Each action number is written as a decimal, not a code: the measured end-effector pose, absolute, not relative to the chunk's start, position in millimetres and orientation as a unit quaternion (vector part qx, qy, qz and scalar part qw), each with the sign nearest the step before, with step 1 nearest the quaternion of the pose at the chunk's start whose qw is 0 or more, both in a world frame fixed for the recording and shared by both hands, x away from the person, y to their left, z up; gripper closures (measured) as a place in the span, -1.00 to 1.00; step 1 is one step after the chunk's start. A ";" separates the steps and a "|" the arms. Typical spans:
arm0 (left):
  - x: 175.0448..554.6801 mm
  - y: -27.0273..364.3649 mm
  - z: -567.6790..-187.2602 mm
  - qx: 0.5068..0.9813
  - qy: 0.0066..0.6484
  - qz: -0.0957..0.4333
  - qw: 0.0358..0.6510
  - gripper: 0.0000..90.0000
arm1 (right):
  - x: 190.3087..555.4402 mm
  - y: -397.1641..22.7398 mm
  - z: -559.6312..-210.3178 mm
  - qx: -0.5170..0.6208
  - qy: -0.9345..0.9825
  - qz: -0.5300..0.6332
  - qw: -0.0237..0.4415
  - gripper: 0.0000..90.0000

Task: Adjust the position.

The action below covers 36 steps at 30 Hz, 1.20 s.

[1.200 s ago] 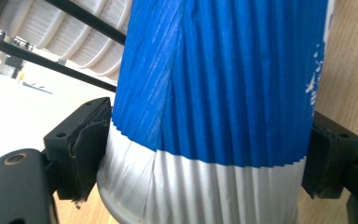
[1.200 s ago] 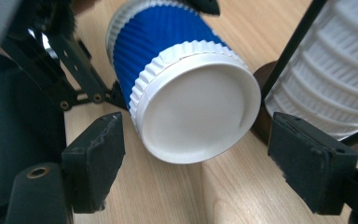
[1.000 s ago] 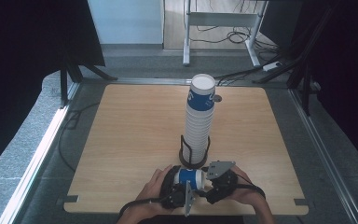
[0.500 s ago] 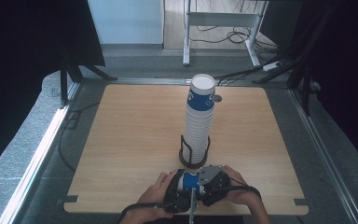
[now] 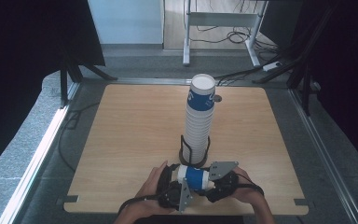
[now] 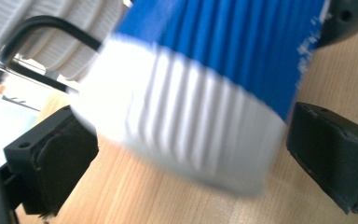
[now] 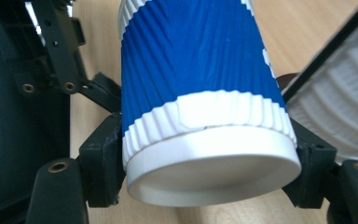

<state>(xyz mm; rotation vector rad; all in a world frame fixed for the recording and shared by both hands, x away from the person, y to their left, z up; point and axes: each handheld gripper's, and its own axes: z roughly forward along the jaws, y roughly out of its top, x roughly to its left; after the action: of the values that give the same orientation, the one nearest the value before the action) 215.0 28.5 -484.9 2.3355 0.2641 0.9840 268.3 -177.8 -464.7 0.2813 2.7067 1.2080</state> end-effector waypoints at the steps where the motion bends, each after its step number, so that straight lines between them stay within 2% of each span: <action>1: 216.2 31.2 -483.1 0.875 0.106 0.363 0.303 -0.95 | 268.9 -179.8 -463.7 0.098 0.902 0.413 0.084 -0.38; 8: 223.1 43.4 -477.7 0.873 0.134 0.320 0.344 -0.95 | 272.0 -193.8 -455.8 0.121 0.867 0.476 0.086 -0.38; 26: 237.8 65.1 -472.9 0.851 0.201 0.230 0.426 -0.87 | 274.7 -199.3 -456.9 0.143 0.836 0.520 0.101 -0.37; 36: 247.6 81.0 -467.8 0.821 0.252 0.162 0.485 -0.84 | 276.6 -200.9 -460.5 0.160 0.803 0.565 0.105 -0.37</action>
<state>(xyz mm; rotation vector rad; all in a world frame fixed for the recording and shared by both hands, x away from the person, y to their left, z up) 247.6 81.0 -467.8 1.9991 0.6129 0.3953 276.6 -200.9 -460.5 0.4724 2.3673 1.6643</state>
